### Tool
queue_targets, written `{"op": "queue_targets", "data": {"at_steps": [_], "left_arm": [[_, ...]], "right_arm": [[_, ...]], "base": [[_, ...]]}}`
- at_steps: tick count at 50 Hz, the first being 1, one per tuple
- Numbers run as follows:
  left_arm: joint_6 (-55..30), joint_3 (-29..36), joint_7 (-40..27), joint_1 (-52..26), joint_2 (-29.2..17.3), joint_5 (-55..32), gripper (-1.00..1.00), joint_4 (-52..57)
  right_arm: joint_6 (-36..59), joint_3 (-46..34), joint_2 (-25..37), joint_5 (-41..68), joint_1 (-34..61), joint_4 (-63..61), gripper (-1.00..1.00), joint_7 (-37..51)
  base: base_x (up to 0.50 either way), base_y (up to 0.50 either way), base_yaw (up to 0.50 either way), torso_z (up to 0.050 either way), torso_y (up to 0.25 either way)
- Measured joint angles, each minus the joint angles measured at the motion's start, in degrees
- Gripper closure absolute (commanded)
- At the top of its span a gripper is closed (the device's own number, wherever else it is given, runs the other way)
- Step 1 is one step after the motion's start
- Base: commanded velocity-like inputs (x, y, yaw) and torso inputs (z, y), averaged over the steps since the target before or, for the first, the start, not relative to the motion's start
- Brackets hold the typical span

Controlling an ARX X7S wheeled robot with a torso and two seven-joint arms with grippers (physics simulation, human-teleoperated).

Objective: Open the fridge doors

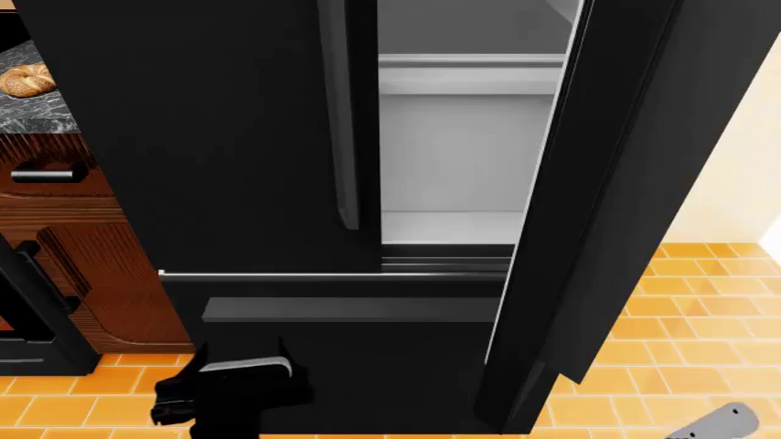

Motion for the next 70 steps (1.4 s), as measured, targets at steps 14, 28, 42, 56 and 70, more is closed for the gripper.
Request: {"op": "queue_targets", "data": {"at_steps": [14,28,42,56,70], "left_arm": [[-2.0,-0.1,-0.9,0.3,-0.6,-0.6,-1.0,1.7],[-2.6,-0.3,-1.1,0.1,-1.0,-1.3,-1.0,1.9],[-2.5,-0.2,-1.1,0.0,-1.2,-1.7,-1.0,1.5],[-2.3,0.2,-1.0,0.0,-1.4,-1.9,-1.0,1.4],[-2.1,0.4,-1.1,0.1,-1.6,-2.1,-1.0,1.7]], "right_arm": [[-19.6,-8.6,-5.9,-9.0,-15.5,4.3,-1.0,7.1],[-38.6,-9.1,-12.1,-20.9,-25.3,3.4,-1.0,15.3],[-41.6,-7.6,-19.9,-28.2,-27.1,-0.8,-1.0,20.8],[-39.4,-4.1,-26.7,-27.7,-21.9,-6.2,-1.0,22.7],[-34.0,-0.5,-32.5,-23.1,-13.9,-10.3,-1.0,23.8]], "base": [[0.0,0.0,0.0,0.0,0.0],[0.0,0.0,0.0,0.0,0.0],[0.0,0.0,0.0,0.0,0.0],[0.0,0.0,0.0,0.0,0.0],[0.0,0.0,0.0,0.0,0.0]]}}
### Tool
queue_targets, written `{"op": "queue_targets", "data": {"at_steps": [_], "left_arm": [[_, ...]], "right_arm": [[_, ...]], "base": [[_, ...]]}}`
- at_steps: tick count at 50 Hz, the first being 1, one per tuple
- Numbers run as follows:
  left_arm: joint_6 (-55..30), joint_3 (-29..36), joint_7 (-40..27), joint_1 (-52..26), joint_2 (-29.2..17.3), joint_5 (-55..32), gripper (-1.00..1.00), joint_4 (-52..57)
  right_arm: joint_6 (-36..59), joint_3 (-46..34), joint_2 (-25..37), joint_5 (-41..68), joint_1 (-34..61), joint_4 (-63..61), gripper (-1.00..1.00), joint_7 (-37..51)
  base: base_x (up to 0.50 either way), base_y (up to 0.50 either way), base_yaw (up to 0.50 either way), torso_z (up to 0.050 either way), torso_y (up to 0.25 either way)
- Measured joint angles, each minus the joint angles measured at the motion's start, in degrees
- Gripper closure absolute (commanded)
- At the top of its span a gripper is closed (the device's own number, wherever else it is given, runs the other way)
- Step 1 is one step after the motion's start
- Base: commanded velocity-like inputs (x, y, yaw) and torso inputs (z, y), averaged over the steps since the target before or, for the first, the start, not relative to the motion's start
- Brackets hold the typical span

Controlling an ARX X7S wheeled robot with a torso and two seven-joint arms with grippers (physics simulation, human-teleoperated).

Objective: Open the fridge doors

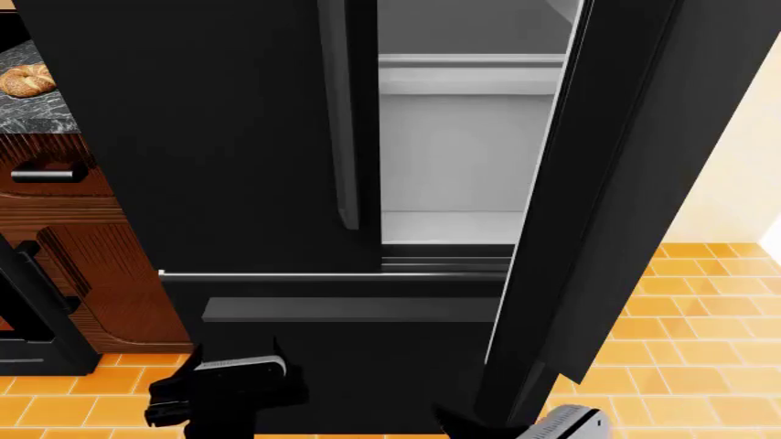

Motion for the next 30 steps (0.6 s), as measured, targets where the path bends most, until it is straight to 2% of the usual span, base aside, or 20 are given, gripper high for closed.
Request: {"op": "queue_targets", "data": {"at_steps": [30], "left_arm": [[0.5,0.5,-0.2,0.0,-0.3,-0.4,-1.0,0.0]], "right_arm": [[7.6,6.1,-9.1,11.2,13.9,-1.4,-1.0,0.6]], "base": [[0.0,0.0,0.0,0.0,0.0]]}}
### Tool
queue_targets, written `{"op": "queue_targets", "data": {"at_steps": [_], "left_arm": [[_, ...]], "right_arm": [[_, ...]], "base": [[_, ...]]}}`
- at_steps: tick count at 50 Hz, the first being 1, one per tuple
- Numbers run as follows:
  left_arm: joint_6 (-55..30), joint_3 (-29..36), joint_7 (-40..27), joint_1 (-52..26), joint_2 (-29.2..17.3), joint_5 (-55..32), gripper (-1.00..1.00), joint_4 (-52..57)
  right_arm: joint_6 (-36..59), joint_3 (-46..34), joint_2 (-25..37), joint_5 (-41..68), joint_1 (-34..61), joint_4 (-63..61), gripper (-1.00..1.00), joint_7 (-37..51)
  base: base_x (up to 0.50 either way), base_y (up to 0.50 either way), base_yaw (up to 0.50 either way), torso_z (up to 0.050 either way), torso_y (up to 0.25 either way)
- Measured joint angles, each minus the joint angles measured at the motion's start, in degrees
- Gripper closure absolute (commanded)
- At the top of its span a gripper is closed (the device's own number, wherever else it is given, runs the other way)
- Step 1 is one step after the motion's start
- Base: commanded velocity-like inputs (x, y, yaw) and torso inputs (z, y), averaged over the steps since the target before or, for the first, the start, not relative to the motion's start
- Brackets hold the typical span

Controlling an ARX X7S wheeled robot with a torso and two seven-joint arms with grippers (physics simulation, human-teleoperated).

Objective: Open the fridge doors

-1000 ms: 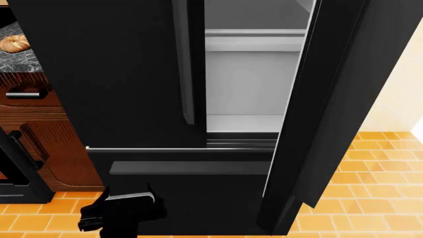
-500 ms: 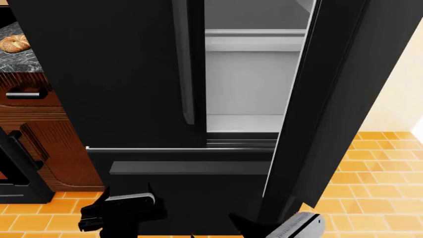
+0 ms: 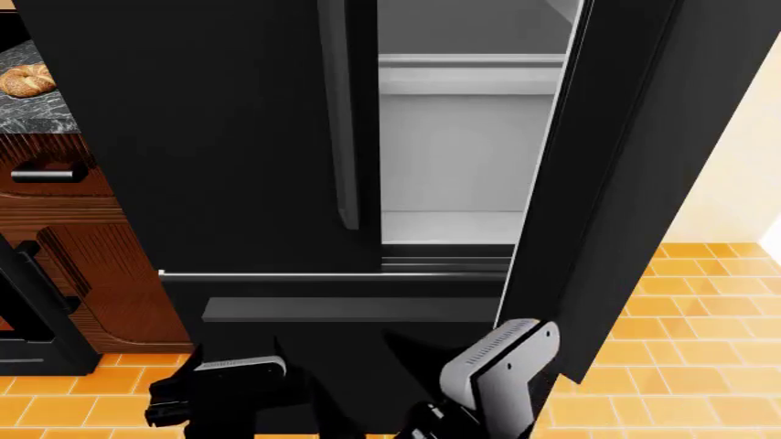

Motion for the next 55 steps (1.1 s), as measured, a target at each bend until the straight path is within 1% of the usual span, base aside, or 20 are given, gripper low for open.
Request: {"op": "queue_targets", "data": {"at_steps": [17,38,47,55], "left_arm": [[0.1,0.2,-0.2,0.1,-0.1,-0.3,-1.0,-0.1],[0.5,0.7,-0.2,-0.1,-0.2,-0.4,-1.0,-0.6],[0.6,0.9,-0.3,-0.2,-0.3,-0.4,-1.0,-0.7],[0.9,1.0,-0.3,-0.4,-0.3,-0.4,-1.0,-1.1]], "right_arm": [[4.6,4.7,-5.7,9.8,10.5,2.8,-1.0,0.4],[5.9,11.7,-10.0,22.1,20.6,14.2,-1.0,-4.9],[8.3,12.3,-13.2,24.6,23.8,19.3,-1.0,-5.4],[10.5,12.1,-17.1,26.1,25.5,23.0,-1.0,-3.3]], "base": [[0.0,0.0,0.0,0.0,0.0],[0.0,0.0,0.0,0.0,0.0],[0.0,0.0,0.0,0.0,0.0],[0.0,0.0,0.0,0.0,0.0]]}}
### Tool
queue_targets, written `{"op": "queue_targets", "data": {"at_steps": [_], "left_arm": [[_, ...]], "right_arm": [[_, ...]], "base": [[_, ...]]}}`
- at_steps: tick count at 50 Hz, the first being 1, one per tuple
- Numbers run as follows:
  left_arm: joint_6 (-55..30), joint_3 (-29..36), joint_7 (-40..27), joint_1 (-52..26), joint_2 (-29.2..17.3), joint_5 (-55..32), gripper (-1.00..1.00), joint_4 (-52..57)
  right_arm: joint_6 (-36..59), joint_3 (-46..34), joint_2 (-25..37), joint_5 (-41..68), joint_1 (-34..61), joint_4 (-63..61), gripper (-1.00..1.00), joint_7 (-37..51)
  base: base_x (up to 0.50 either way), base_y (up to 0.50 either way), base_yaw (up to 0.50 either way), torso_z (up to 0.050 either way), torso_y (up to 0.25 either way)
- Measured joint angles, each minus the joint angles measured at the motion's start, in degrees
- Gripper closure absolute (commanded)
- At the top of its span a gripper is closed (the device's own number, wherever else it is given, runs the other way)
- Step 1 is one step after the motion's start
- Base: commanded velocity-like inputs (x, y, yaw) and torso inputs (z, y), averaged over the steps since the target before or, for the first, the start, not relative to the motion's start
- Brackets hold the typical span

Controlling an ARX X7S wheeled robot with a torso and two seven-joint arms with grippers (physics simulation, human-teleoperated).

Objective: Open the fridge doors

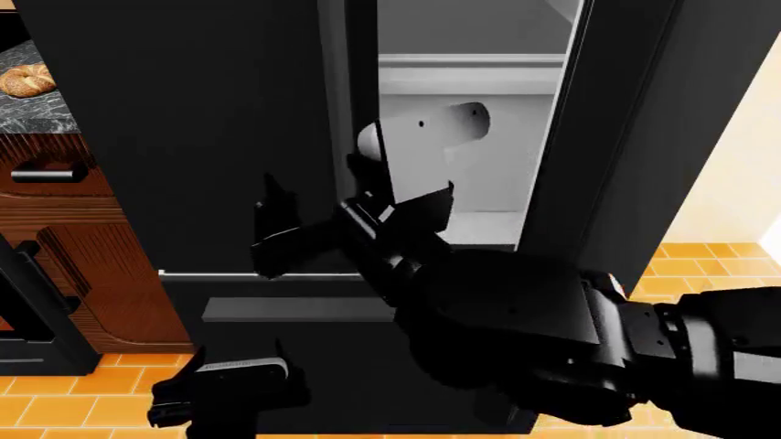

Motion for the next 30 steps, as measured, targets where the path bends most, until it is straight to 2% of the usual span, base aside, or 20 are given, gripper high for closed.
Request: {"op": "queue_targets", "data": {"at_steps": [6,16,30], "left_arm": [[0.2,0.1,0.0,-0.1,0.0,0.0,-1.0,-0.1],[0.1,0.3,-0.2,-0.1,-0.2,-0.1,-1.0,0.1],[0.2,0.6,-0.3,-0.1,-0.3,-0.1,-1.0,0.2]], "right_arm": [[0.1,0.2,-2.9,0.0,0.0,1.1,-1.0,3.1],[-1.7,1.5,-7.1,-1.2,-0.9,0.8,-1.0,13.1],[-7.4,5.0,-10.1,-9.0,-1.7,3.7,-1.0,21.8]], "base": [[0.0,0.0,0.0,0.0,0.0],[0.0,0.0,0.0,0.0,0.0],[0.0,0.0,0.0,0.0,0.0]]}}
